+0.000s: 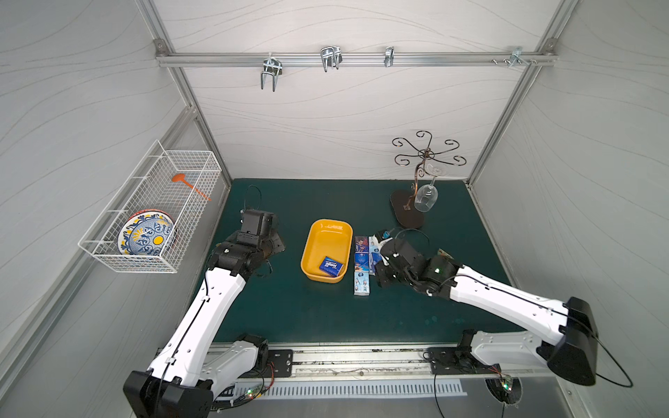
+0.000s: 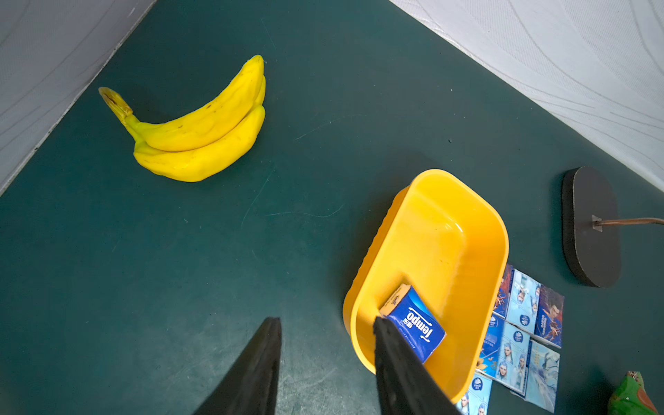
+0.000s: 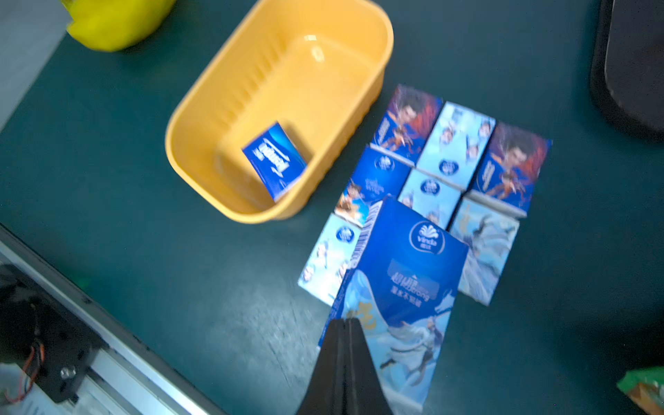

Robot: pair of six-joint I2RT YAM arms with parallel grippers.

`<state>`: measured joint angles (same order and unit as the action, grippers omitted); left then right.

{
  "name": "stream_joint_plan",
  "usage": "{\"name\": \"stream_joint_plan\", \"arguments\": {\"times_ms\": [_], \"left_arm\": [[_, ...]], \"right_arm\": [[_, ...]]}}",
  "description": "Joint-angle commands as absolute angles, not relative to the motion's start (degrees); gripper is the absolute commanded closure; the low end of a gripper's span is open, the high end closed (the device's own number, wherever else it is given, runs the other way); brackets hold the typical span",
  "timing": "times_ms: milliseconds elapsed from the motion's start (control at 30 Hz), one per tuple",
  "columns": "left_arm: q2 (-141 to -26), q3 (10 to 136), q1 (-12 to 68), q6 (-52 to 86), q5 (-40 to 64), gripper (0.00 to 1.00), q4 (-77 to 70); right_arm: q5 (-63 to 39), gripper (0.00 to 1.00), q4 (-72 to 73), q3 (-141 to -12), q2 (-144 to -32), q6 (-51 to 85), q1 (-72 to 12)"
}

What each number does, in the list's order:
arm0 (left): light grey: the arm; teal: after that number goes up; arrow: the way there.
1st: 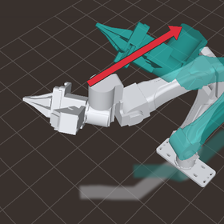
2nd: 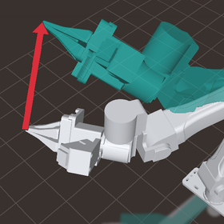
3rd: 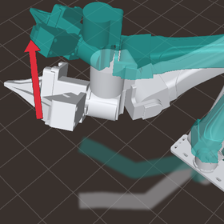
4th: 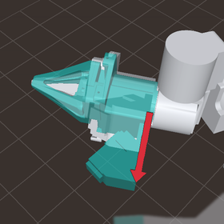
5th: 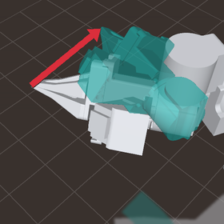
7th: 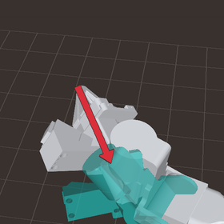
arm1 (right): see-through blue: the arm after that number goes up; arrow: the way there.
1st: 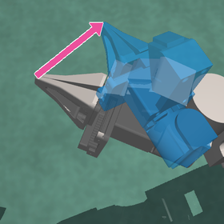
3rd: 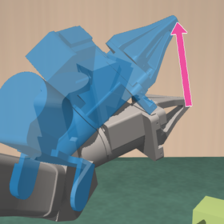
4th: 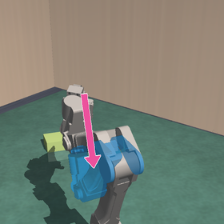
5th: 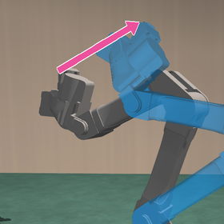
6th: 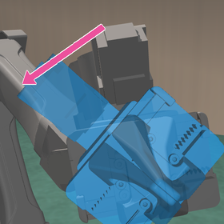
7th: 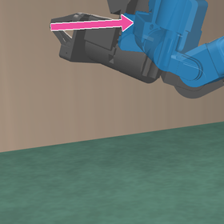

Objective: Take the pocket tissues out of the storage box
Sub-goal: Place the pocket tissues at the center of the board.

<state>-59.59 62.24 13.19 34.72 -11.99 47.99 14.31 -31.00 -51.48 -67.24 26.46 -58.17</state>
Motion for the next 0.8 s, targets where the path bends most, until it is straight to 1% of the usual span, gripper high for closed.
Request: {"name": "stream_joint_plan", "arguments": {"times_ms": [0,233,567,700,767], "left_arm": [[-60.29,65.1,13.45,35.32,-11.78,0.54,45.44],[-60.68,65.57,13.45,35.35,-11.79,0.54,45.59],[-60.36,65.65,13.45,35.0,-12.37,0.54,46.14],[-60.2,65.43,13.45,34.97,-12.66,0.54,46.23],[-60.16,65.41,13.45,35.0,-12.55,0.54,46.23]], "right_arm": [[11.47,1.0,-31.0,-46.07,-63.66,28.61,-58.94],[9.44,1.0,-25.63,-38.39,-65.58,31.47,-61.03],[9.11,1.0,-21.71,-38.27,-72.66,32.36,-62.22],[9.47,0.82,-23.3,-38.82,-73.41,33.1,-62.27],[9.56,0.8,-24.28,-39.15,-72.68,33.47,-62.23]]}}
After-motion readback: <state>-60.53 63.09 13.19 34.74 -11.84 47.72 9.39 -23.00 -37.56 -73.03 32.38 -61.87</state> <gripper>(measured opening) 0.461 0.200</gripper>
